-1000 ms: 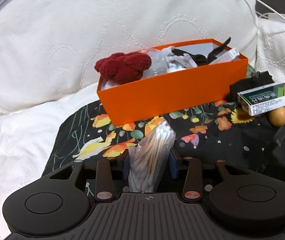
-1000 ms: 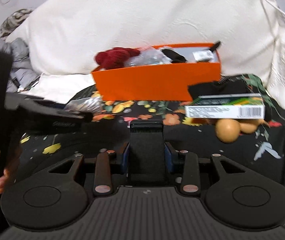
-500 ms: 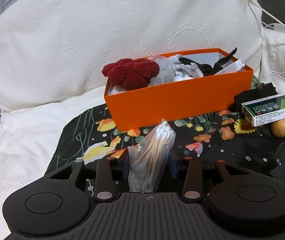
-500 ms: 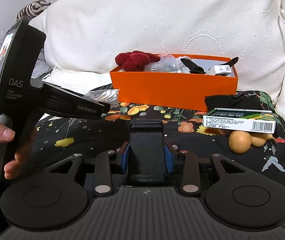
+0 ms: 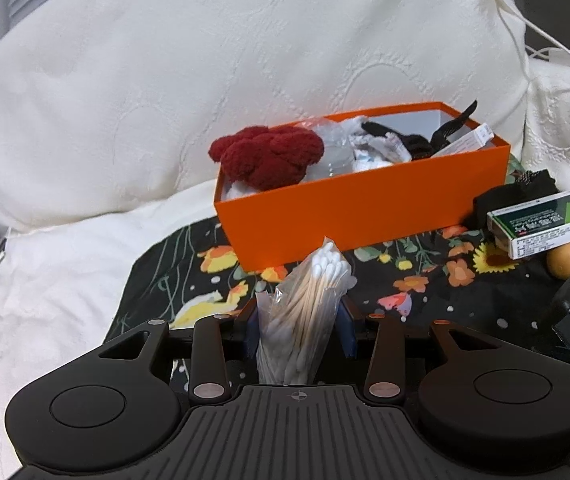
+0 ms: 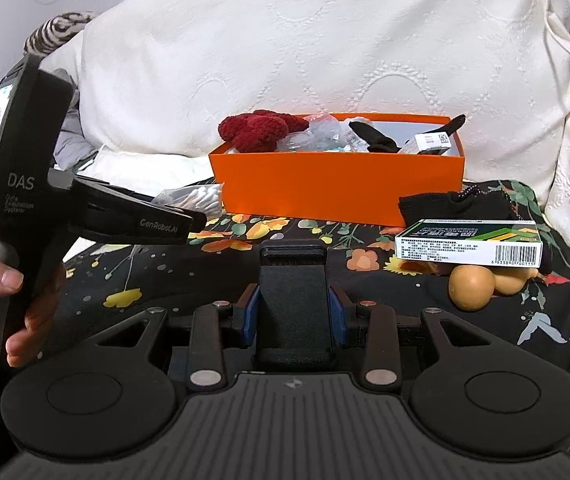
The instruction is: Organize objects
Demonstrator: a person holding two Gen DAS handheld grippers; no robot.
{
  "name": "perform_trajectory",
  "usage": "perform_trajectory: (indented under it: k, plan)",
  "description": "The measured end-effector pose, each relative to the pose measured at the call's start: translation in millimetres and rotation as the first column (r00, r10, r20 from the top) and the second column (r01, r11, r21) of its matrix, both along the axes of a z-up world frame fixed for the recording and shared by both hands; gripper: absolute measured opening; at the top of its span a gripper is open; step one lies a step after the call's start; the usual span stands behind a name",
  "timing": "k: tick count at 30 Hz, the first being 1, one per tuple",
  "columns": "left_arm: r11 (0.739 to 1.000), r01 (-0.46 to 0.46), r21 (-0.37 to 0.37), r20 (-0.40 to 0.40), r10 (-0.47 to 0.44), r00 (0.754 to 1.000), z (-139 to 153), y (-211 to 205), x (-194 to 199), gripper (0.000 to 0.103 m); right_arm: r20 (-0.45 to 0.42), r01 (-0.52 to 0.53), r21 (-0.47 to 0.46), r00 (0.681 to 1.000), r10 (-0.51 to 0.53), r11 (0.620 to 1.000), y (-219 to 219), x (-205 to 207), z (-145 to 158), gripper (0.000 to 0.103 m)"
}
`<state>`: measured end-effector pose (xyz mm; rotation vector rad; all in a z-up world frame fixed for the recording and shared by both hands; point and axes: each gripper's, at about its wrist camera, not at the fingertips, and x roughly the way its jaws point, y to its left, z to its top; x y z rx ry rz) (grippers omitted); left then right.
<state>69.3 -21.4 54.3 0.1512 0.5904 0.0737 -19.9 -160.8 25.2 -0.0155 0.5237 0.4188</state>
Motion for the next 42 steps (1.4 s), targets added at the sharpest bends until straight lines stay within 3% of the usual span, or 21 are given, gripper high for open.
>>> perform_trajectory:
  k: [9,15,19,25,32,35,37,42]
  plan:
    - [1.0,0.021,-0.01,0.017,-0.021,1.0,13,0,7,0.096,-0.019,0.05,0.054,0.999,-0.049,0.997,-17,16,9,0.042]
    - [0.996,0.059,-0.074,0.024,-0.057,0.998,34,-2,28,0.096,-0.048,0.078,0.132,0.996,-0.072,0.988,-34,39,27,0.042]
    - [0.987,0.095,-0.131,0.025,-0.092,0.995,53,-7,66,0.096,-0.032,0.079,0.151,0.997,-0.075,0.985,-37,68,52,0.042]
    - [0.983,0.103,-0.152,0.049,-0.097,0.994,70,-19,138,0.096,-0.01,0.091,0.139,0.996,-0.091,0.986,-33,146,82,0.042]
    - [0.989,0.066,-0.132,-0.033,-0.071,0.997,47,-36,218,0.103,-0.041,0.151,0.067,0.988,-0.148,0.986,-26,244,73,0.043]
    - [0.987,0.052,-0.151,-0.089,-0.066,0.994,37,-35,230,0.103,-0.094,0.169,0.04,0.982,-0.164,0.985,-30,263,62,0.069]
    - [0.982,0.066,-0.179,-0.059,-0.078,0.995,39,-33,216,0.103,-0.102,0.178,0.098,0.98,-0.169,0.979,-44,257,66,0.088]
    - [0.98,0.075,-0.182,0.033,-0.07,0.997,51,-36,159,0.103,-0.092,0.213,0.209,0.976,-0.197,0.954,-88,201,85,0.096]
